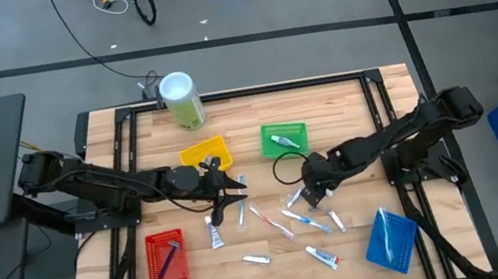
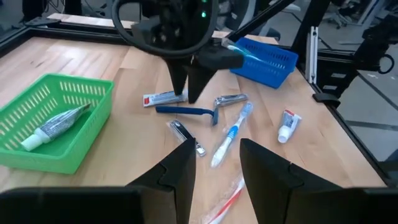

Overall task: Pick & Place Travel size toiletries
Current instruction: Put the blue razor into the red bin

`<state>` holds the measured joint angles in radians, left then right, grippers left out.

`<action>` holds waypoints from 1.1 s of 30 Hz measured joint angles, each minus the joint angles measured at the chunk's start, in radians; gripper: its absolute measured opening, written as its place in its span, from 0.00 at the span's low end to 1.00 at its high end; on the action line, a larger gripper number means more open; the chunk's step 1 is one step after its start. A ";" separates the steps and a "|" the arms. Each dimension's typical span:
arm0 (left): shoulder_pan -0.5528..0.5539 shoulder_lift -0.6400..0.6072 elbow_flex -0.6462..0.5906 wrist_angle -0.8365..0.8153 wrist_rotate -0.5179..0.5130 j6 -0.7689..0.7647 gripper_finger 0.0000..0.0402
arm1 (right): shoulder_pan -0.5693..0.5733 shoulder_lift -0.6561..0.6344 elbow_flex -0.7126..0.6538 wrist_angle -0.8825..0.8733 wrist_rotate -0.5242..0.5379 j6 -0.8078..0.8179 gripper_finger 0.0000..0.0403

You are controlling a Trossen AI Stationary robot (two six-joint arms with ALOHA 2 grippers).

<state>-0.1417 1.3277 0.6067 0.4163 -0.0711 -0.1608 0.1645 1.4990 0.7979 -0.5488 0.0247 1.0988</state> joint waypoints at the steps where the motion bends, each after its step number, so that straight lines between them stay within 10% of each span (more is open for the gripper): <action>1: 0.000 0.000 0.000 0.001 0.000 0.001 0.33 | 0.000 0.000 -0.024 0.055 -0.003 0.000 0.49; 33: 0.000 0.000 0.000 -0.005 0.000 0.090 0.33 | 0.007 -0.031 -0.087 0.168 0.038 0.050 0.46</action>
<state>-0.1414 1.3277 0.6067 0.4118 -0.0711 -0.0711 0.1717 1.4679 0.7110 -0.3806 0.0625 1.1486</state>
